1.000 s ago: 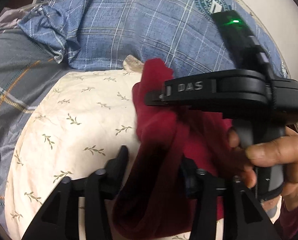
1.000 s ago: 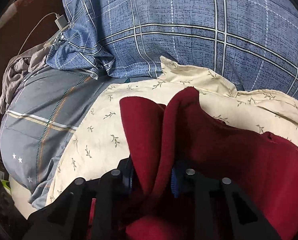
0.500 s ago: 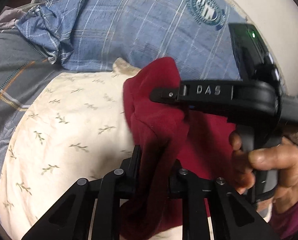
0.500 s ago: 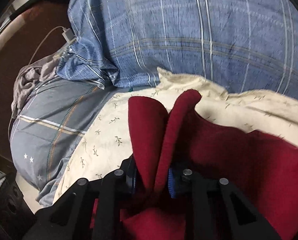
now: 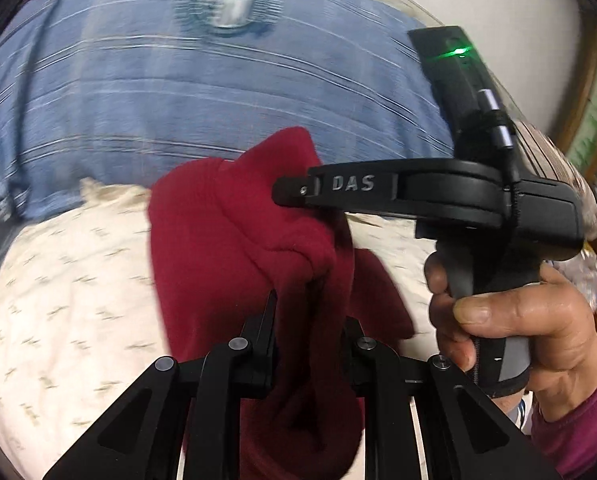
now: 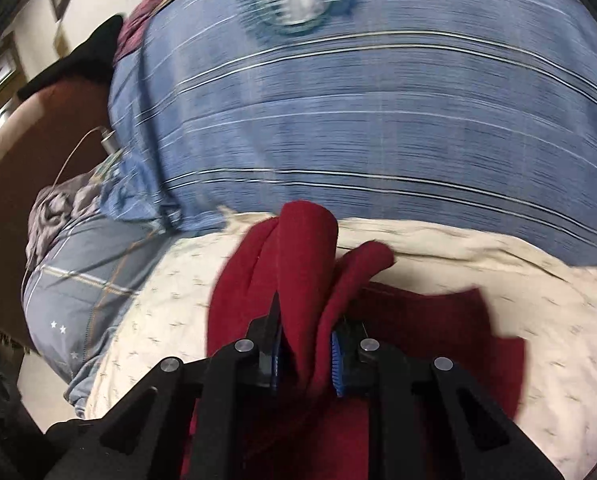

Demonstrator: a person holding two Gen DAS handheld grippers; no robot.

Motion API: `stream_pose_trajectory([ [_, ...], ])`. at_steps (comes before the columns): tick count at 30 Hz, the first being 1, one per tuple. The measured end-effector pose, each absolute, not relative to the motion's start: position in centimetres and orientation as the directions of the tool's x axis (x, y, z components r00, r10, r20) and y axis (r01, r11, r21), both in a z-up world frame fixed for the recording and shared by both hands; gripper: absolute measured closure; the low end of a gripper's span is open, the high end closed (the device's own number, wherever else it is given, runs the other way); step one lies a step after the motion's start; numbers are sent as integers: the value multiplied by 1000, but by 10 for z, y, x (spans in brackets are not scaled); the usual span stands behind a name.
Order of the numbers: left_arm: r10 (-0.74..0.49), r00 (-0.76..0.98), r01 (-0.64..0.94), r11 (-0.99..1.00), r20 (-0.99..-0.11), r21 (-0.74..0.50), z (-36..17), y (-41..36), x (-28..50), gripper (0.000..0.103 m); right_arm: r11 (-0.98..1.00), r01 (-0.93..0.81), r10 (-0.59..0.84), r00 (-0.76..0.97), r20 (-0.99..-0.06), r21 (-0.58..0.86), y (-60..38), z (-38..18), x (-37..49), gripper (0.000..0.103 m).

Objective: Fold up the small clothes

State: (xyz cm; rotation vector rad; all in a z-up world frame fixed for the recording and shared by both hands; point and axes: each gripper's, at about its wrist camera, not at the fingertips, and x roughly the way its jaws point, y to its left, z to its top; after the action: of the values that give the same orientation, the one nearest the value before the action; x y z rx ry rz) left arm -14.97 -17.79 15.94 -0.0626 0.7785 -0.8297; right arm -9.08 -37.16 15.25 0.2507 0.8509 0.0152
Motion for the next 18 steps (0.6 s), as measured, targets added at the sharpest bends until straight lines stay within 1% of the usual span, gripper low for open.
stream_pose_trajectory([
  [5, -672, 381, 685, 667, -635, -294, 145, -231, -163, 86, 954, 171, 73, 667, -742, 247, -424, 138, -112, 86],
  [8, -644, 373, 680, 680, -668, -275, 132, -250, -165, 86, 944, 217, 51, 643, -764, 247, -443, 116, -108, 86],
  [10, -633, 349, 679, 679, -691, -279, 123, -257, -164, 84, 946, 244, 19, 618, -786, 214, -448, 100, -104, 86],
  [12, -634, 306, 684, 666, -711, -300, 117, -261, -160, 73, 938, 279, -3, 601, -799, 207, -454, 86, -103, 80],
  [13, -635, 287, 694, 654, -717, -302, 117, -259, -162, 69, 931, 298, -9, 596, -803, 211, -457, 83, -107, 75],
  [14, -639, 276, 706, 642, -718, -300, 120, -255, -165, 61, 925, 311, -12, 599, -800, 220, -459, 84, -112, 71],
  [15, -646, 270, 719, 629, -714, -296, 125, -246, -169, 56, 918, 321, -10, 605, -796, 232, -461, 87, -118, 68],
  [18, -666, 276, 731, 613, -693, -299, 141, -213, -179, 51, 909, 315, 16, 628, -778, 273, -460, 101, -144, 59],
])
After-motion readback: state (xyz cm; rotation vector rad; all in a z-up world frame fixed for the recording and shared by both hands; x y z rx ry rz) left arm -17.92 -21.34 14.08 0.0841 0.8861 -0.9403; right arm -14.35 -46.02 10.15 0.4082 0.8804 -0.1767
